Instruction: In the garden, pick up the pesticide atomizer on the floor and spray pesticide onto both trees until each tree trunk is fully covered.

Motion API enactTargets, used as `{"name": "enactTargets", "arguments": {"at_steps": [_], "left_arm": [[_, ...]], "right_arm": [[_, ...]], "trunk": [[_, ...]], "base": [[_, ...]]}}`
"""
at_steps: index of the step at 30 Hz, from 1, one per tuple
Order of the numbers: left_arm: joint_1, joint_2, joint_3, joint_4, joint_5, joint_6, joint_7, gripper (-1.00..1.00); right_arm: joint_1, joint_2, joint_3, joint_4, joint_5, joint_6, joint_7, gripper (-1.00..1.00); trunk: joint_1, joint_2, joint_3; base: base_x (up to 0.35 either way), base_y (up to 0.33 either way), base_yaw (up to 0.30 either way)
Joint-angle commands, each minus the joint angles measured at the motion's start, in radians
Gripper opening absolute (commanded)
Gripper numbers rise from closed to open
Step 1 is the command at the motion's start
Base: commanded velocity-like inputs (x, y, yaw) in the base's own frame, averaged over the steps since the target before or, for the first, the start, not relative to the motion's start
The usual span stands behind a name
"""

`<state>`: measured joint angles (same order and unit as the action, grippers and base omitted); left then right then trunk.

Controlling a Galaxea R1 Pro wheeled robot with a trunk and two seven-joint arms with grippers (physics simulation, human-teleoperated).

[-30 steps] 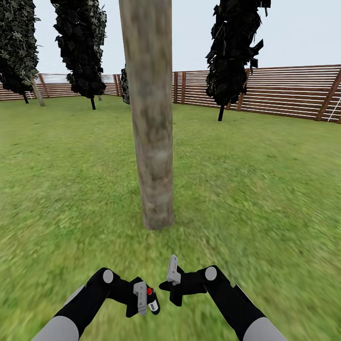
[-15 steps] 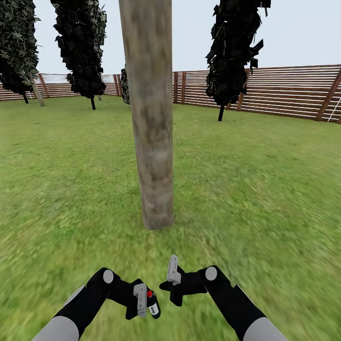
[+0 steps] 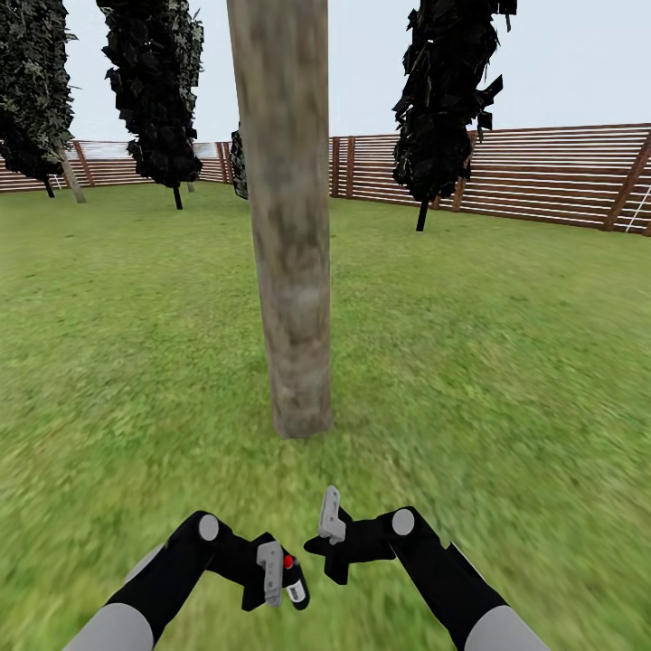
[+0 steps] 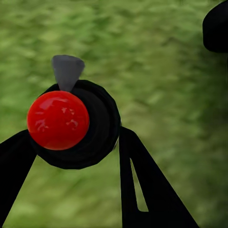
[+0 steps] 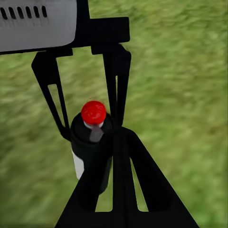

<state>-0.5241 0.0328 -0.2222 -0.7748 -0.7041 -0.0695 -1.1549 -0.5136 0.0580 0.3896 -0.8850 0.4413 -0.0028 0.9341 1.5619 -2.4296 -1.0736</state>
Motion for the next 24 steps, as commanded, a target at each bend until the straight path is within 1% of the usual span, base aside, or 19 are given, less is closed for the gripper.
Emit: {"name": "enactTargets", "arguments": {"at_steps": [1, 11, 18, 21, 24], "left_arm": [[0.0, -0.001, -0.002, -0.001, -0.005, -0.007, -0.001, -1.0], [-0.002, -0.015, -0.002, -0.002, -0.005, -0.007, 0.003, -1.0], [-0.009, -0.019, -0.002, -0.005, -0.005, -0.007, 0.002, -1.0], [-0.009, -0.02, -0.001, -0.029, -0.005, -0.004, -0.001, -1.0], [-0.009, -0.02, -0.001, -0.034, -0.005, -0.003, -0.002, -1.0]], "right_arm": [[0.0, 0.0, -0.001, -0.001, 0.007, 0.0, 0.003, -1.0], [0.0, 0.0, -0.001, -0.002, 0.007, 0.0, 0.003, -1.0], [0.0, 0.0, -0.001, 0.0, 0.007, 0.0, 0.003, -1.0], [0.0, 0.0, 0.0, 0.0, 0.007, 0.0, 0.003, -1.0], [0.0, 0.0, 0.0, 0.0, 0.007, 0.0, 0.003, -1.0]], "trunk": [[0.0, 0.0, -0.001], [0.0, 0.0, -0.001], [0.0, 0.0, -0.001], [0.0, 0.0, -0.001], [0.0, 0.0, -0.001]], "base": [[0.0, 0.0, 0.0], [0.0, 0.0, 0.0], [0.0, 0.0, 0.0], [0.0, 0.0, 0.0], [0.0, 0.0, 0.0]]}}
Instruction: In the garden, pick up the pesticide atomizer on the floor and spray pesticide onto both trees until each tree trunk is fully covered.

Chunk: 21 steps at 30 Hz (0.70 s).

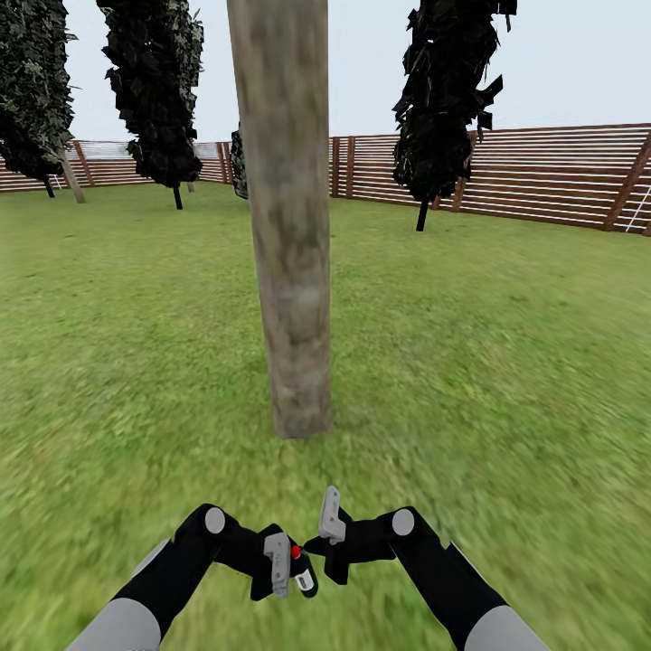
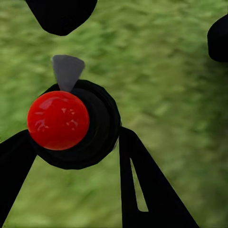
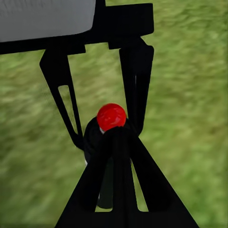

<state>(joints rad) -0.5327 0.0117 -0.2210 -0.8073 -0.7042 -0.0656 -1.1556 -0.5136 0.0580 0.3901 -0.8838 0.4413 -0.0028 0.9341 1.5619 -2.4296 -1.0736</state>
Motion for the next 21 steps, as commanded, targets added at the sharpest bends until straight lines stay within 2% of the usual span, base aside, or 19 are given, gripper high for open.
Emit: {"name": "enactTargets", "arguments": {"at_steps": [1, 21], "left_arm": [[0.0, 0.001, -0.002, -0.002, -0.004, -0.007, -0.001, -1.0], [0.0, -0.008, -0.003, -0.004, -0.003, -0.01, -0.001, -1.0]], "right_arm": [[0.0, 0.0, -0.001, -0.001, 0.007, 0.0, 0.003, -1.0], [0.0, -0.001, -0.002, -0.001, 0.007, 0.0, 0.003, -1.0]], "trunk": [[0.0, 0.0, -0.001], [0.0, 0.0, -0.001]], "base": [[0.0, 0.0, 0.0], [0.0, 0.0, 0.0]]}}
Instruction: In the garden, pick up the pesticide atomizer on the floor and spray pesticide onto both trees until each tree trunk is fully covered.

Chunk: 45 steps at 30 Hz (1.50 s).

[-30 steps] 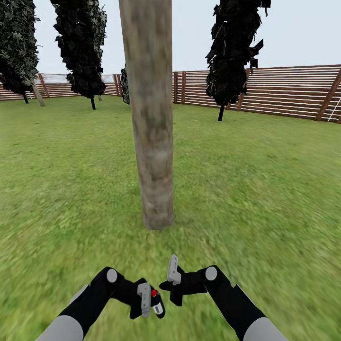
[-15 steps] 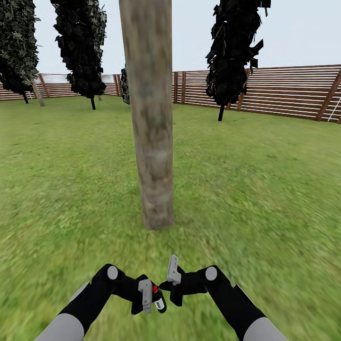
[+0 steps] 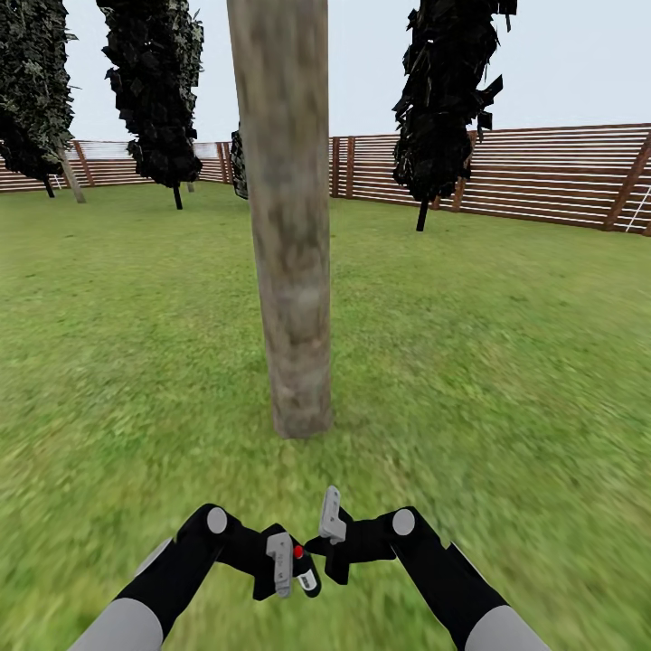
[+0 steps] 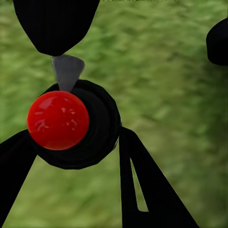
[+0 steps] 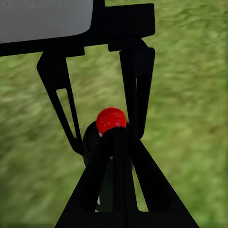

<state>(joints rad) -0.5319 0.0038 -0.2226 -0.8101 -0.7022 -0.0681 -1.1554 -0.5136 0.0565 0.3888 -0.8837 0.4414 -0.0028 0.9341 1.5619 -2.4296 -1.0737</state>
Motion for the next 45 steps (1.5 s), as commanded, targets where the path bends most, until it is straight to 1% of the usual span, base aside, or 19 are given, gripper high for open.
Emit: {"name": "enactTargets", "arguments": {"at_steps": [1, 16, 17, 19, 21, 23, 25, 27, 31, 32, 33, 35, 37, 39, 41, 42, 43, 44, 45], "left_arm": [[0.0, 0.0, -0.001, -0.001, -0.005, -0.007, -0.001, -1.0], [-0.002, -0.002, -0.003, -0.002, -0.005, -0.008, -0.003, -1.0], [0.0, 0.011, -0.001, 0.013, -0.012, -0.003, 0.001, -1.0], [0.003, 0.02, 0.0, 0.016, -0.014, -0.003, 0.001, -1.0], [0.006, 0.042, 0.001, 0.017, -0.032, -0.002, 0.003, -1.0], [0.007, 0.057, 0.005, 0.018, -0.043, -0.001, 0.004, -1.0], [0.008, 0.086, 0.007, 0.018, -0.049, 0.0, 0.005, -1.0], [0.01, 0.106, 0.009, 0.018, -0.05, 0.0, 0.005, -1.0], [0.011, 0.159, 0.009, 0.019, -0.051, 0.0, 0.006, -1.0], [0.011, 0.175, 0.01, 0.018, -0.051, -0.002, 0.006, -1.0], [0.012, 0.197, 0.01, 0.018, -0.049, -0.005, 0.006, -1.0], [0.013, 0.219, 0.011, 0.018, -0.049, -0.007, 0.007, -1.0], [0.013, 0.227, 0.011, 0.018, -0.05, -0.003, 0.008, -1.0], [0.013, 0.231, 0.017, 0.018, -0.05, 0.003, 0.011, -1.0], [0.014, 0.231, 0.039, 0.018, -0.05, 0.006, 0.023, -1.0], [0.013, 0.231, 0.077, 0.019, -0.05, 0.007, 0.046, -1.0], [0.013, 0.23, 0.114, 0.019, -0.05, 0.007, 0.066, -1.0], [0.013, 0.228, 0.169, 0.019, -0.05, 0.008, 0.094, -1.0], [0.013, 0.226, 0.206, 0.019, -0.049, 0.008, 0.113, -1.0]], "right_arm": [[0.0, 0.0, -0.001, -0.001, 0.007, 0.0, 0.003, -1.0], [0.0, 0.0, -0.001, -0.001, 0.007, 0.0, 0.003, -1.0], [0.0, 0.0, -0.001, -0.002, 0.007, 0.0, 0.003, -1.0], [0.0, 0.0, -0.001, -0.002, 0.007, 0.0, 0.003, -1.0], [0.0, 0.0, -0.001, -0.003, 0.007, 0.0, 0.003, -1.0], [0.0, 0.0, -0.001, -0.003, 0.007, 0.0, 0.003, -1.0], [0.0, 0.0, -0.001, -0.003, 0.007, 0.0, 0.003, -1.0], [0.0, 0.0, -0.001, -0.003, 0.007, 0.0, 0.003, -1.0], [0.0, -0.002, 0.001, -0.001, 0.007, 0.0, 0.003, -1.0], [0.0, -0.003, 0.001, -0.001, 0.007, -0.001, 0.003, 1.0], [0.0, -0.005, 0.001, -0.001, 0.007, -0.001, 0.003, 1.0], [0.0, -0.007, 0.001, -0.001, 0.007, -0.002, 0.003, 1.0], [0.0, -0.012, 0.0, -0.001, 0.007, -0.002, 0.003, 1.0], [0.0, -0.035, -0.002, 0.001, 0.007, -0.002, 0.003, 1.0], [0.0, -0.07, -0.003, 0.001, 0.006, -0.003, 0.002, 1.0], [0.0, -0.099, -0.003, 0.003, 0.005, -0.004, 0.0, 1.0], [0.0, -0.12, -0.003, 0.003, 0.005, -0.005, -0.002, 1.0], [0.001, -0.15, -0.003, 0.006, 0.005, -0.005, -0.007, 1.0], [0.002, -0.171, -0.005, 0.006, 0.004, -0.006, -0.015, 1.0]], "trunk": [[0.0, 0.0, -0.001], [0.0, 0.0, -0.001], [0.0, 0.0, -0.001], [0.0, 0.0, -0.001], [0.0, 0.0, -0.001], [0.0, 0.0, -0.001], [0.0, 0.0, -0.001], [0.0, 0.0, -0.001], [0.0, 0.0, -0.001], [0.0, 0.0, -0.001], [0.0, 0.0, -0.001], [0.0, 0.0, -0.001], [0.0, 0.0, -0.001], [0.0, 0.0, -0.001], [0.0, 0.0, -0.001], [0.0, 0.0, -0.001], [0.0, 0.0, -0.001], [0.0, 0.0, -0.001], [0.0, 0.0, -0.001]], "base": [[0.0, 0.0, 0.0], [0.0, 0.0, 0.0], [0.0, 0.0, 0.0], [0.0, 0.0, 0.0], [0.0, 0.0, 0.0], [0.0, 0.0, 0.0], [0.0, 0.0, 0.0], [0.0, 0.0, 0.0], [0.0, 0.0, 0.0], [0.0, 0.0, 0.0], [0.0, 0.0, 0.0], [0.0, 0.0, 0.0], [0.0, 0.0, 0.0], [0.0, 0.0, 0.0], [0.0, 0.0, 0.0], [0.0, 0.0, 0.0], [0.0, 0.0, 0.0], [0.0, 0.0, 0.0], [0.0, 0.0, 0.0]]}}
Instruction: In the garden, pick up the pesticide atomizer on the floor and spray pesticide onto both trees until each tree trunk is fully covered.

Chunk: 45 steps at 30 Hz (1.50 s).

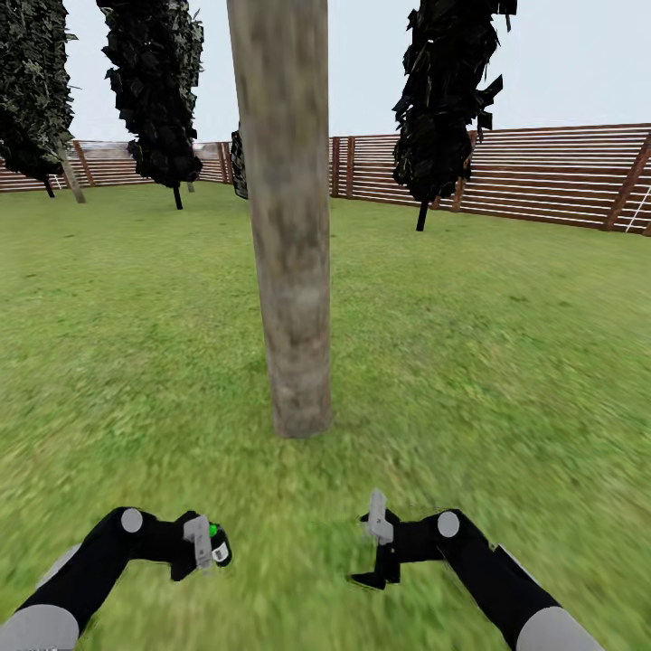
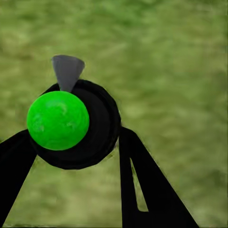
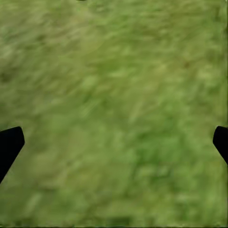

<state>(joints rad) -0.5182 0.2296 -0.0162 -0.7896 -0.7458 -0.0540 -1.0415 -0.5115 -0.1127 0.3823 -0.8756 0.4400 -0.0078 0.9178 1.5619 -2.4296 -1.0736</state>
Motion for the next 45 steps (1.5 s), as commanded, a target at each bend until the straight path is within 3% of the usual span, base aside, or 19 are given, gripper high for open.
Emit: {"name": "enactTargets", "arguments": {"at_steps": [1, 4, 7, 10, 12, 14, 17, 20, 26, 30, 34, 45], "left_arm": [[0.0, -0.002, 0.035, 0.001, -0.005, -0.006, 0.016, -1.0], [0.0, -0.009, 0.142, 0.031, -0.001, -0.005, 0.081, -1.0], [0.0, -0.014, 0.235, 0.108, 0.005, 0.032, 0.208, -1.0], [0.0, -0.032, 0.268, 0.181, 0.025, 0.127, 0.363, -1.0], [0.0, -0.055, 0.274, 0.201, 0.051, 0.168, 0.444, -1.0], [0.0, -0.092, 0.276, 0.211, 0.093, 0.245, 0.553, -1.0], [-0.001, -0.126, 0.276, 0.213, 0.133, 0.368, 0.645, -1.0], [-0.003, -0.136, 0.276, 0.208, 0.176, 0.422, 0.69, -1.0], [-0.003, -0.135, 0.271, 0.199, 0.294, 0.442, 0.708, -1.0], [-0.003, -0.137, 0.268, 0.198, 0.306, 0.443, 0.71, -1.0], [-0.008, -0.139, 0.268, 0.198, 0.31, 0.445, 0.71, -1.0], [-0.01, -0.139, 0.272, 0.198, 0.308, 0.448, 0.71, -1.0]], "right_arm": [[0.001, -0.022, -0.004, -0.001, 0.003, -0.001, -0.015, 1.0], [0.005, -0.063, -0.055, 0.024, 0.0, -0.002, -0.129, 1.0], [0.008, -0.068, -0.147, 0.167, -0.002, -0.004, -0.356, 1.0], [0.008, -0.056, -0.215, 0.316, -0.029, -0.018, -0.604, 1.0], [0.008, -0.04, -0.236, 0.382, -0.081, -0.05, -0.731, 1.0], [0.008, -0.019, -0.247, 0.467, -0.197, -0.122, -0.897, 1.0], [0.008, -0.01, -0.25, 0.528, -0.31, -0.174, -1.036, 1.0], [0.008, -0.01, -0.251, 0.544, -0.353, -0.208, -1.071, 1.0], [0.009, -0.009, -0.252, 0.549, -0.369, -0.255, -1.084, 1.0], [0.01, -0.01, -0.254, 0.549, -0.368, -0.258, -1.086, 1.0], [0.01, -0.011, -0.283, 0.574, -0.369, -0.259, -1.086, 1.0], [0.015, -0.011, -0.287, 0.584, -0.369, -0.262, -1.085, 1.0]], "trunk": [[0.0, 0.0, -0.001], [0.0, 0.0, -0.001], [0.0, 0.0, -0.001], [0.0, 0.0, -0.001], [0.0, 0.0, -0.001], [0.0, 0.0, -0.001], [0.0, 0.0, -0.001], [0.0, 0.0, -0.001], [0.0, 0.0, -0.001], [0.0, 0.0, -0.001], [0.0, 0.0, -0.001], [0.0, 0.0, -0.001]], "base": [[0.0, 0.0, 0.0], [0.0, 0.0, 0.0], [0.0, 0.0, 0.0], [0.0, 0.0, 0.0], [0.0, 0.0, 0.0], [0.0, 0.0, 0.0], [0.0, 0.0, 0.0], [0.0, 0.0, 0.0], [0.0, 0.0, 0.0], [0.126, 0.0, 0.0], [0.306, -0.048, 0.0], [0.257, -0.21, 0.0]]}}
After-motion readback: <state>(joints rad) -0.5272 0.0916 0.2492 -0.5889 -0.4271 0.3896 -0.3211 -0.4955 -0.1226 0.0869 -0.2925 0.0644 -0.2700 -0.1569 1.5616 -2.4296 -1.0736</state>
